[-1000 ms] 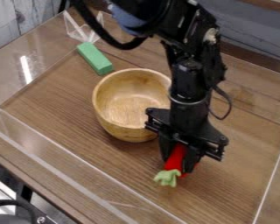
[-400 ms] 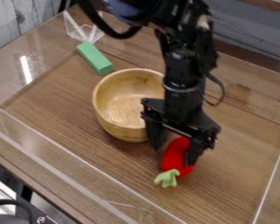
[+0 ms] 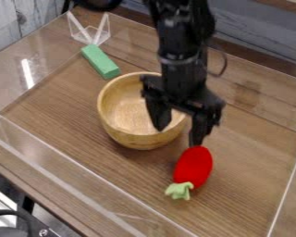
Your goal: Move the red object to the right side of the table
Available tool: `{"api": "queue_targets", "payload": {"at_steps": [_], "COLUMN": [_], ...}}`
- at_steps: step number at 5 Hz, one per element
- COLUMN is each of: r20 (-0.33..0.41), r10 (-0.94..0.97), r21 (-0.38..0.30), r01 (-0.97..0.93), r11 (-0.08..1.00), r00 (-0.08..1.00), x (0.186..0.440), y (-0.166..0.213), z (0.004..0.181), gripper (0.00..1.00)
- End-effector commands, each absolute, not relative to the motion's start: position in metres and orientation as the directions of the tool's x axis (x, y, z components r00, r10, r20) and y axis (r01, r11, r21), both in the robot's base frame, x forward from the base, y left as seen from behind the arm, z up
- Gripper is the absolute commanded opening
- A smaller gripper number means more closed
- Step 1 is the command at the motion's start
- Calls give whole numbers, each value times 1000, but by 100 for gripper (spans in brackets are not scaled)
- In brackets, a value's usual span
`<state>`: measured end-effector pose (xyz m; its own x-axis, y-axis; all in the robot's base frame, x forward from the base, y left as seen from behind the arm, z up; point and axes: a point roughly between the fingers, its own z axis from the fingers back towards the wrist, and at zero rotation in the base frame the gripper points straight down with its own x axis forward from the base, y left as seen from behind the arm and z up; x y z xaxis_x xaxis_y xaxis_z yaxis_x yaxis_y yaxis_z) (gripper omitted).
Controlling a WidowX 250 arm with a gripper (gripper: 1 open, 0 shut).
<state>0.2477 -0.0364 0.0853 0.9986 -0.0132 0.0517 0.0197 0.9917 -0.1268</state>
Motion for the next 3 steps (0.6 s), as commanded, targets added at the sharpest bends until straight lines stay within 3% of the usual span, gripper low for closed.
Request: {"api": "queue_targets", "payload": {"at_steps": [1, 3], "r20": [158, 239], "r10": [-21, -30], "r21": [-142, -150], "r01": [43, 68], "r11": [989, 986], "r00": [987, 971], "x": [269, 284], "y": [-28, -15], "z": [109, 131], "gripper": [100, 100]}}
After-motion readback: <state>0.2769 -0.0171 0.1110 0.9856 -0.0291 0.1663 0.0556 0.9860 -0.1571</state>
